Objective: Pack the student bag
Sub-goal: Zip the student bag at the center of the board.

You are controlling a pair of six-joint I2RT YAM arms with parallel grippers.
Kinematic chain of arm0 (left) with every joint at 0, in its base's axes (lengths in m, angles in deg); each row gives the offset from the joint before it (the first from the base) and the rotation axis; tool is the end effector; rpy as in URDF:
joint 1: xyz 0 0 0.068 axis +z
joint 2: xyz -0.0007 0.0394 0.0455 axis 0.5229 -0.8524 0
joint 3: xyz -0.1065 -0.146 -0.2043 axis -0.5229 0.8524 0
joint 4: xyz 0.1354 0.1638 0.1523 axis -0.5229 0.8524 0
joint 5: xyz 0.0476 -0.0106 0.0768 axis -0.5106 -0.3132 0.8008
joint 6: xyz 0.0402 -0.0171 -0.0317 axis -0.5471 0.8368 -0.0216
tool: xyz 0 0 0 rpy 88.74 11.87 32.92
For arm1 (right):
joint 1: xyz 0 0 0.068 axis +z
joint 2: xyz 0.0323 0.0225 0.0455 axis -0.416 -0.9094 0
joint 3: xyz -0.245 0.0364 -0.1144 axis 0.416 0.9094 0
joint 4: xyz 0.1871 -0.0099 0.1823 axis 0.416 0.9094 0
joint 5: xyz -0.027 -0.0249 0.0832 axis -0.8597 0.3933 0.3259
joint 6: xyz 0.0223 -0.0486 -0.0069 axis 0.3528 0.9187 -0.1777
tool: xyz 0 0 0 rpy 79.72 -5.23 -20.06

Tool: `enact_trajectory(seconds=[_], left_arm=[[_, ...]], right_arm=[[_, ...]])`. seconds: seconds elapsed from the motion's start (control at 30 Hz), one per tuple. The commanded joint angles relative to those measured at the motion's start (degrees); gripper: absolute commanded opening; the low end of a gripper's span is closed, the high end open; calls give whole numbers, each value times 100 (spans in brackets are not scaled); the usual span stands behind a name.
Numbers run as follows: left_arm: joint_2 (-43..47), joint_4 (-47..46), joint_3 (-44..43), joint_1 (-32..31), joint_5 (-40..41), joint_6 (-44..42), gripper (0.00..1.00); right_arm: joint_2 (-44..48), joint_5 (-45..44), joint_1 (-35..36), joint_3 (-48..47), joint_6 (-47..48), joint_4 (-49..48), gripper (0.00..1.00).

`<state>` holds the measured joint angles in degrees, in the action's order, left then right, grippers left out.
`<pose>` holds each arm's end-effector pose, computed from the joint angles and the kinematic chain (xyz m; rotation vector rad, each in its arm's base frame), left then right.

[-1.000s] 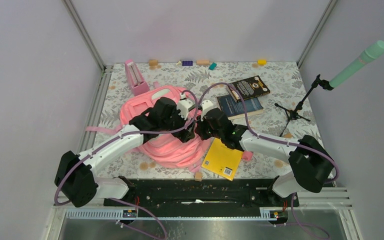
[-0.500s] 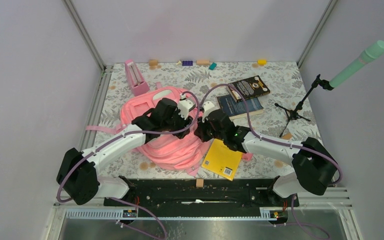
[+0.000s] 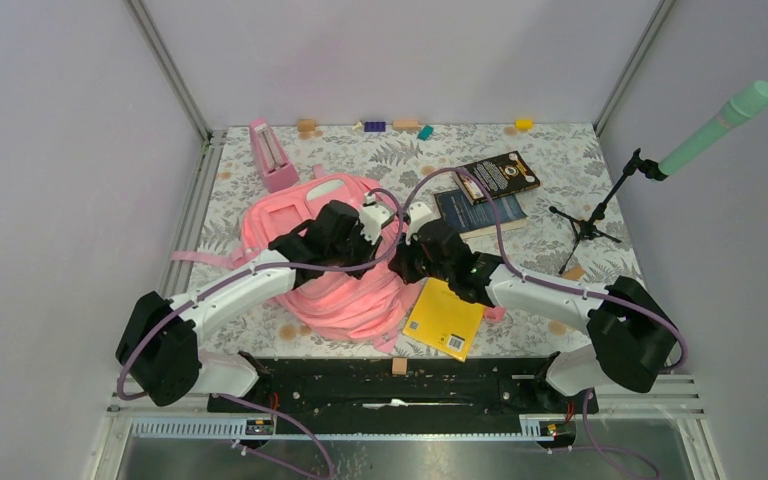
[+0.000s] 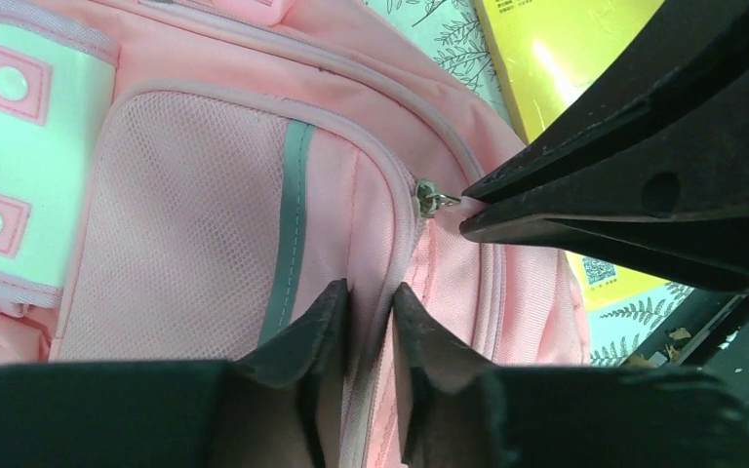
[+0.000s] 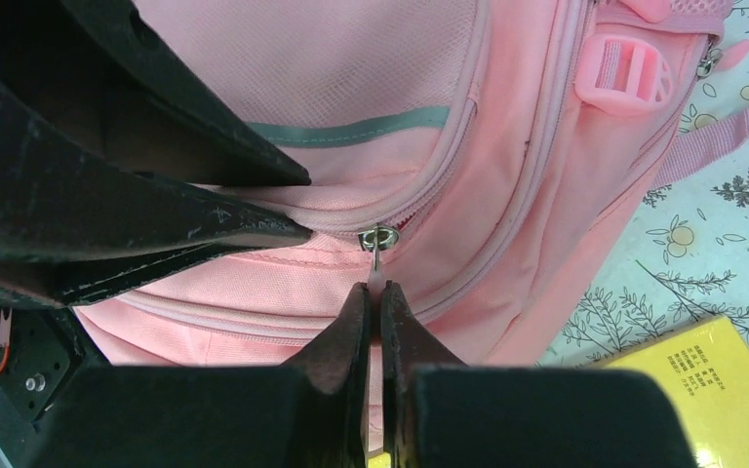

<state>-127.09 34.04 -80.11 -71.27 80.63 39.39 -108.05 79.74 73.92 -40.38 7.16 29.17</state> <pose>0.2161 -0.1854 0.2506 0.9085 2.2046 -0.4699 0.2072 0.2418 0.2354 -0.5836 2.0215 0.7348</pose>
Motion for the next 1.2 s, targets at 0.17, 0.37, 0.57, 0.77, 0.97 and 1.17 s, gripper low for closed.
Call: enact_trajectory(seconds=[0.17, 0.37, 0.57, 0.77, 0.97, 1.17], left_arm=[[219, -138, 162, -65, 221, -160, 0], [664, 71, 331, -199, 600, -134, 0], [1048, 306, 434, -314, 561, -101, 0], [1400, 572, 473, -584, 906, -138, 0], [1946, 575, 540, -817, 1530, -334, 0], [2340, 564, 626, -862, 1264, -509, 0]], right_arm=[[366, -284, -34, -39, -114, -241, 0], [416, -178, -310, 40, -356, -127, 0], [460, 131, -606, 31, -357, 17, 0], [319, 619, -743, -353, -50, 704, 0], [225, 1064, -853, -614, 131, 1561, 0], [111, 1450, -862, -940, 267, 2147, 0]])
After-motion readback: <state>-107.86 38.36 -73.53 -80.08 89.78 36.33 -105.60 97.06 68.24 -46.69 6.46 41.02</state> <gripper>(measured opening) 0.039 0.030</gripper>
